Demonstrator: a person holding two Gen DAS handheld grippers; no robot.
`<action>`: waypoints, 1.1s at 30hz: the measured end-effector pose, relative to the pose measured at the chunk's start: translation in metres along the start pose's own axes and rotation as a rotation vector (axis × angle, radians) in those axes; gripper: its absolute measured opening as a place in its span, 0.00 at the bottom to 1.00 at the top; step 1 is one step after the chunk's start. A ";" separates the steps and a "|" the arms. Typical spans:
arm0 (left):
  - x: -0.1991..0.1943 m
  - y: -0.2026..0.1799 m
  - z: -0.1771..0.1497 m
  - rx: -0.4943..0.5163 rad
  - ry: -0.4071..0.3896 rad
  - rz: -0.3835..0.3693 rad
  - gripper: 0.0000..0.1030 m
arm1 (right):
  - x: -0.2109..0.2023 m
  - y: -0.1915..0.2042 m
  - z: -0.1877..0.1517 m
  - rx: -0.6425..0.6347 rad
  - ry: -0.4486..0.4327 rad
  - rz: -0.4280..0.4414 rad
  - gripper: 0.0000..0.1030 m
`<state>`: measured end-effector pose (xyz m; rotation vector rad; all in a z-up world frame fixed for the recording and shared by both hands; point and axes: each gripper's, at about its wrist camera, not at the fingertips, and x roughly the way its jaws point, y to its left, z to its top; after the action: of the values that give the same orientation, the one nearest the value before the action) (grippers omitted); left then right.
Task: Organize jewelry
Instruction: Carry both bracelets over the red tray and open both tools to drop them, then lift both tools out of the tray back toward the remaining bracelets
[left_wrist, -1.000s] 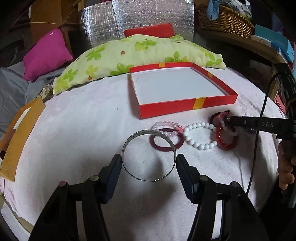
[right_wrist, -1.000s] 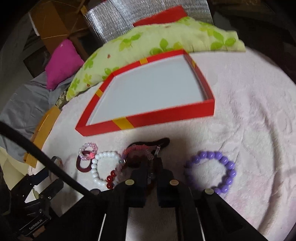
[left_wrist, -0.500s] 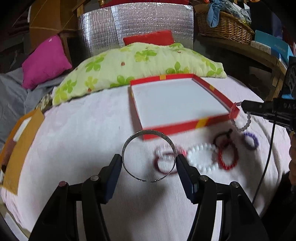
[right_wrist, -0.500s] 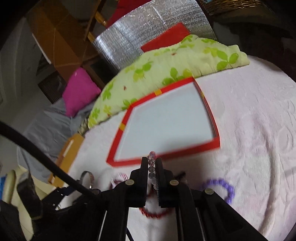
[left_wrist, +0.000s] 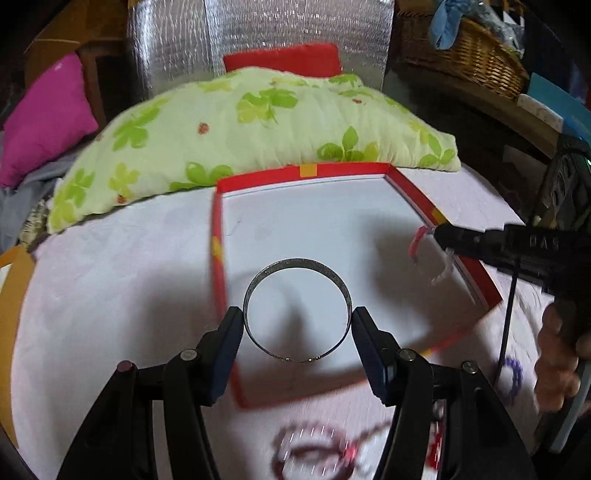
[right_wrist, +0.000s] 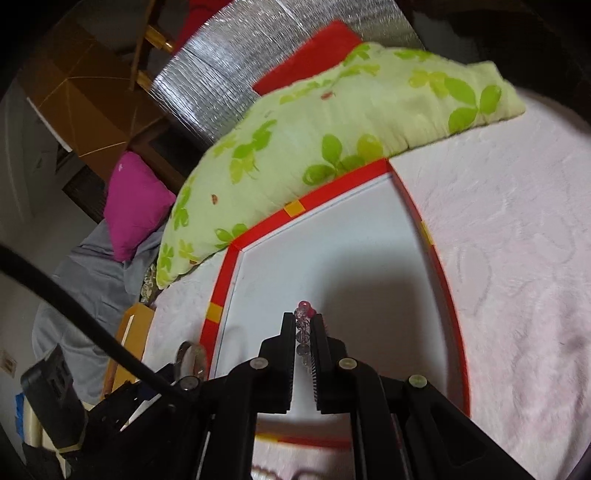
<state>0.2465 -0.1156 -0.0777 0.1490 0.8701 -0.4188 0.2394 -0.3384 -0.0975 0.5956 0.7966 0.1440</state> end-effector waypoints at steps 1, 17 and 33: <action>0.008 -0.001 0.005 -0.006 0.011 -0.005 0.60 | 0.006 -0.003 0.003 0.007 0.008 0.002 0.09; 0.010 -0.002 0.009 -0.022 0.012 0.073 0.62 | -0.039 -0.016 0.007 0.018 -0.146 -0.049 0.61; -0.078 0.027 -0.072 -0.126 -0.013 0.131 0.66 | -0.154 -0.035 -0.070 0.028 -0.242 -0.045 0.57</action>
<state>0.1616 -0.0470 -0.0653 0.0868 0.8660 -0.2415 0.0788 -0.3880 -0.0584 0.6082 0.5772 0.0187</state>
